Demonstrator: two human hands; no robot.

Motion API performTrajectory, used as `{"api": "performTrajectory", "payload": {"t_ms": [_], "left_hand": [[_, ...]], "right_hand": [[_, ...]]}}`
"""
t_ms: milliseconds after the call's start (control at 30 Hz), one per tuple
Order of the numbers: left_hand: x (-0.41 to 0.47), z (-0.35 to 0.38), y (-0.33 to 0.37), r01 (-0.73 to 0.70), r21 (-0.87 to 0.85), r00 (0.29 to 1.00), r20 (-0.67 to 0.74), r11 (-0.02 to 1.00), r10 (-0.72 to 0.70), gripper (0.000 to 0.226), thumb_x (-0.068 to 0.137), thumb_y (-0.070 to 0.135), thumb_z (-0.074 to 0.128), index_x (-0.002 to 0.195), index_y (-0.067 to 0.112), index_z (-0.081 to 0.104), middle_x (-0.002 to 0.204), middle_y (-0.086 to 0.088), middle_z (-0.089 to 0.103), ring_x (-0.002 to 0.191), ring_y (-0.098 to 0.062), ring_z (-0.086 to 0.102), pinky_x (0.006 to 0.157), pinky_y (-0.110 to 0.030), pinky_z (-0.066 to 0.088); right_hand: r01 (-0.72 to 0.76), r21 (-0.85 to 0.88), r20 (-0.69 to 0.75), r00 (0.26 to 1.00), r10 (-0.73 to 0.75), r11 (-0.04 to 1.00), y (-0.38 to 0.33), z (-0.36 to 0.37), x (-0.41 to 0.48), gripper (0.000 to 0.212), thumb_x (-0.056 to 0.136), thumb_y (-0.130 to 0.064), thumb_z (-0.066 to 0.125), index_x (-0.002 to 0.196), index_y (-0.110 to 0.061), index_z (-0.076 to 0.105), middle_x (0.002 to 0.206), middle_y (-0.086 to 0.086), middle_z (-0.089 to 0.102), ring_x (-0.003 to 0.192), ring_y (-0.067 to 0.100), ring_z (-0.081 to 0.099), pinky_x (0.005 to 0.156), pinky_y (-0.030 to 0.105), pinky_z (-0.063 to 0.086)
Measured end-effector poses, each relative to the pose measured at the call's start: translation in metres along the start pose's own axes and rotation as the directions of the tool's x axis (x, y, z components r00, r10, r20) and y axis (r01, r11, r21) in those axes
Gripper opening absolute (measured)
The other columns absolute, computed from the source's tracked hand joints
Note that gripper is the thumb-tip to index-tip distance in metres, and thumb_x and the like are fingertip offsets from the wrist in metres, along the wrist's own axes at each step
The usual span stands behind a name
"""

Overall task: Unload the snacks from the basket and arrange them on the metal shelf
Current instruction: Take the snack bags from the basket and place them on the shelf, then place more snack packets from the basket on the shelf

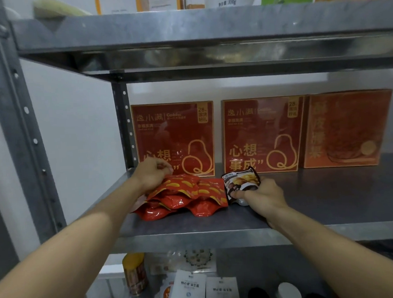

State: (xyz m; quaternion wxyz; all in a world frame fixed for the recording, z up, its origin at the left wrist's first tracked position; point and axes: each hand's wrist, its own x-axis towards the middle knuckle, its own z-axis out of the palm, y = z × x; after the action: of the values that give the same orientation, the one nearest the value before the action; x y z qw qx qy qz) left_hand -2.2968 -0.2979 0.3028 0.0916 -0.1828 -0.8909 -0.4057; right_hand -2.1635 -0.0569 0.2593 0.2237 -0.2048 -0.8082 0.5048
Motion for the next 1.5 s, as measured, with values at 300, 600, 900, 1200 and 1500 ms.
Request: {"api": "performTrajectory", "payload": {"t_ms": [300,600,900,1200,1500], "left_hand": [[-0.078,-0.015,0.034,-0.112,0.357,0.989,-0.047,0.927,0.138,0.034,0.094,0.041,0.059,0.122,0.023,0.063,0.135,-0.001,0.057,0.121,-0.022,0.053,0.103,-0.036,0.042],[-0.184,-0.039,0.044,-0.002,0.750,0.964,-0.175,0.662,0.202,0.062,0.093,0.063,0.035,0.147,0.031,0.033,0.157,-0.004,0.030,0.143,-0.030,0.025,0.114,-0.050,0.024],[-0.341,-0.132,-0.029,0.205,0.780,0.939,-0.327,0.591,0.106,0.065,0.093,0.064,0.031,0.150,0.031,0.028,0.160,-0.006,0.021,0.147,-0.030,0.018,0.116,-0.051,0.022],[-0.564,-0.255,-0.140,0.509,0.686,0.835,-0.540,0.520,-0.106,0.062,0.092,0.053,0.046,0.148,0.028,0.035,0.154,-0.011,0.033,0.140,-0.031,0.031,0.110,-0.048,0.031],[-0.677,-0.299,-0.237,0.665,0.527,0.726,-0.622,0.529,-0.293,0.058,0.093,0.040,0.054,0.148,0.031,0.035,0.155,-0.005,0.032,0.141,-0.025,0.029,0.114,-0.044,0.025]], "right_hand": [[0.190,-0.194,-0.052,0.978,-0.204,0.962,-0.007,-0.010,-0.022,0.061,0.071,-0.053,0.077,0.114,-0.011,0.065,0.112,0.008,0.068,0.109,0.028,0.061,0.091,0.040,0.050],[0.667,-0.616,0.402,0.724,-0.561,0.419,-0.045,0.007,-0.112,0.085,0.090,-0.067,0.043,0.157,-0.029,0.007,0.164,0.006,0.013,0.151,0.024,0.005,0.122,0.048,0.001],[0.793,-0.522,0.516,0.587,-0.624,0.314,-0.085,0.091,-0.254,0.084,0.092,-0.066,0.040,0.157,-0.025,0.005,0.163,0.011,0.010,0.151,0.030,0.004,0.121,0.051,0.004],[0.925,-0.155,0.679,0.356,-0.643,0.347,-0.111,0.225,-0.480,0.078,0.095,-0.058,0.043,0.156,-0.022,0.010,0.161,0.009,0.018,0.146,0.027,0.020,0.118,0.044,0.014],[0.920,0.126,0.821,0.113,-0.560,0.370,-0.105,0.336,-0.568,0.068,0.096,-0.047,0.052,0.153,-0.025,0.024,0.155,0.001,0.035,0.138,0.024,0.037,0.110,0.038,0.033]]}}
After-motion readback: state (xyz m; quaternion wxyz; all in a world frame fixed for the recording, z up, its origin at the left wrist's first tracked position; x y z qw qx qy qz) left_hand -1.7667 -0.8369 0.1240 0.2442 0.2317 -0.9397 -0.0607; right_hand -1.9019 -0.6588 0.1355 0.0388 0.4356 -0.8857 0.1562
